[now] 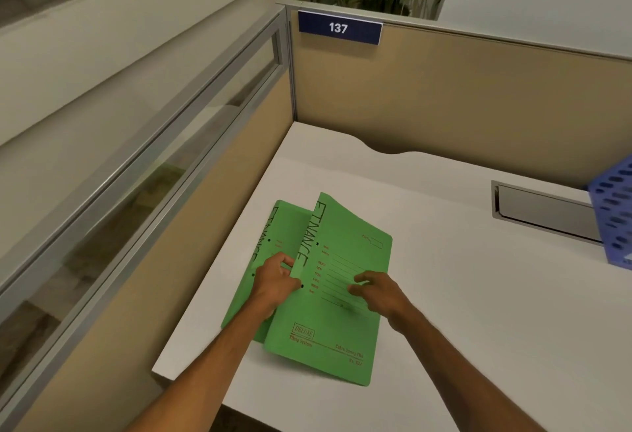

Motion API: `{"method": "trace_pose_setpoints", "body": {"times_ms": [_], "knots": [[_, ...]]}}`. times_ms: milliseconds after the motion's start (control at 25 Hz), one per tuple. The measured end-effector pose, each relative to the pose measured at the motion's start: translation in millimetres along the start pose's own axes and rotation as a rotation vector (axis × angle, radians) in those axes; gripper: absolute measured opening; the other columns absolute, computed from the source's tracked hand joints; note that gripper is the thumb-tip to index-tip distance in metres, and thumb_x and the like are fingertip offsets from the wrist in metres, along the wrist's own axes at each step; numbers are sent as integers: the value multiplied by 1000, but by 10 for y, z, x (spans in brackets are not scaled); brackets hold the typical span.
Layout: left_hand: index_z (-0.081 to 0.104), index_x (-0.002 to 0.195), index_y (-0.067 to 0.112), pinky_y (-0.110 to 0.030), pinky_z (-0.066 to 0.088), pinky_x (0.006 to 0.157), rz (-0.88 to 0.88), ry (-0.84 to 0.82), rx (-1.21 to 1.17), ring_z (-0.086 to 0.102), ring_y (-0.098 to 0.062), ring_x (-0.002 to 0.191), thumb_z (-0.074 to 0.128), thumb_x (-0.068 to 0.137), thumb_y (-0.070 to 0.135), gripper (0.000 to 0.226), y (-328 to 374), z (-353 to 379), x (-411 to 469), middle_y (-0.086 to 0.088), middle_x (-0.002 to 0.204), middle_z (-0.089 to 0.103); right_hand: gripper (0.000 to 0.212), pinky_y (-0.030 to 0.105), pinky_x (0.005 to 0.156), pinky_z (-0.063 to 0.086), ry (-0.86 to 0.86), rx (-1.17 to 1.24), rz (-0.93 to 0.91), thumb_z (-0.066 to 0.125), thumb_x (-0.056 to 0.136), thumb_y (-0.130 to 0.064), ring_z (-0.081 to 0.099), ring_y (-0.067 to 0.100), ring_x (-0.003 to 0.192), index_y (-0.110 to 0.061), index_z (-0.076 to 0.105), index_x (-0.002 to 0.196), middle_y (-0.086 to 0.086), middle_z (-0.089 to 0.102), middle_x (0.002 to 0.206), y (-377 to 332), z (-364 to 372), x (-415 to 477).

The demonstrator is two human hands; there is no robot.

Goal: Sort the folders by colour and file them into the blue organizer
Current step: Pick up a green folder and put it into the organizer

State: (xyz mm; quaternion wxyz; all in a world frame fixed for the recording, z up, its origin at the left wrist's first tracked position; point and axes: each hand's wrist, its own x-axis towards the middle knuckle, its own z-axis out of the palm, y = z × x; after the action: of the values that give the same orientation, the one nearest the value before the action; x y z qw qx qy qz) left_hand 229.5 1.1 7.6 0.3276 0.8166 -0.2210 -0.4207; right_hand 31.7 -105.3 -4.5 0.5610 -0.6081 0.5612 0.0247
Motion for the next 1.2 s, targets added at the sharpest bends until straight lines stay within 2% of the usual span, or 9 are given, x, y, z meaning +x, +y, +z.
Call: {"method": "trace_pose_setpoints", "body": {"times_ms": [120,240,400,480,600,720,880,1080,1200], "knots": [[58,96,13,-40,62,70,43,-44,-99,72,-24,77,74,76,-7,33,267,86,-164,-9,89,71,50,46,96,52,-4,98,-83,69,87,-33,60,21,108,-14,56,131,6,61,125,-287,-105,-142],[56,100,12,-46,61,72,101,-120,-191,73,-29,78,70,78,-9,33,547,264,-370,-12,91,74,61,39,80,58,46,205,-133,69,84,-46,59,20,109,-17,51,136,4,58,130,-525,-261,-320],[55,99,15,-41,61,71,229,-167,-158,74,-23,80,72,80,-2,31,893,657,-698,-6,92,74,78,41,72,61,135,305,-151,74,77,-52,60,24,111,-13,48,138,7,56,133,-608,-546,-607],[56,96,18,-30,61,69,344,-111,-85,73,-15,83,73,81,3,27,1026,912,-893,-1,92,73,72,43,69,62,215,370,-150,80,75,-43,64,24,104,-8,52,131,9,61,125,-554,-769,-759],[57,94,25,-13,55,68,528,-50,-20,69,0,89,77,80,8,30,1164,1349,-1268,11,91,72,42,51,67,61,271,565,-158,83,74,-24,73,29,86,-2,64,105,15,71,103,-367,-1199,-1020],[56,103,35,-19,57,79,658,-15,22,66,3,92,79,79,17,38,1320,1782,-1622,22,95,69,25,50,73,61,339,656,-263,75,79,-8,73,27,89,-7,69,103,9,74,101,-117,-1629,-1320],[52,130,30,-23,51,91,803,23,46,59,-5,105,82,76,22,63,1640,2411,-2102,16,116,59,26,43,79,61,499,629,-432,70,82,-2,73,20,91,-10,69,107,3,75,100,323,-2212,-1830],[44,142,24,-30,51,98,915,24,47,55,-11,119,84,73,19,80,1908,3196,-2687,7,133,54,29,23,74,60,706,430,-603,80,77,-18,71,5,84,-15,69,104,-6,74,94,969,-2838,-2484],[38,147,24,-36,52,100,956,-2,22,56,-14,124,81,77,15,83,2016,3615,-2962,5,141,53,31,23,78,59,742,394,-651,78,80,-22,69,4,89,-17,68,109,-8,73,98,1294,-3170,-2797]]}}
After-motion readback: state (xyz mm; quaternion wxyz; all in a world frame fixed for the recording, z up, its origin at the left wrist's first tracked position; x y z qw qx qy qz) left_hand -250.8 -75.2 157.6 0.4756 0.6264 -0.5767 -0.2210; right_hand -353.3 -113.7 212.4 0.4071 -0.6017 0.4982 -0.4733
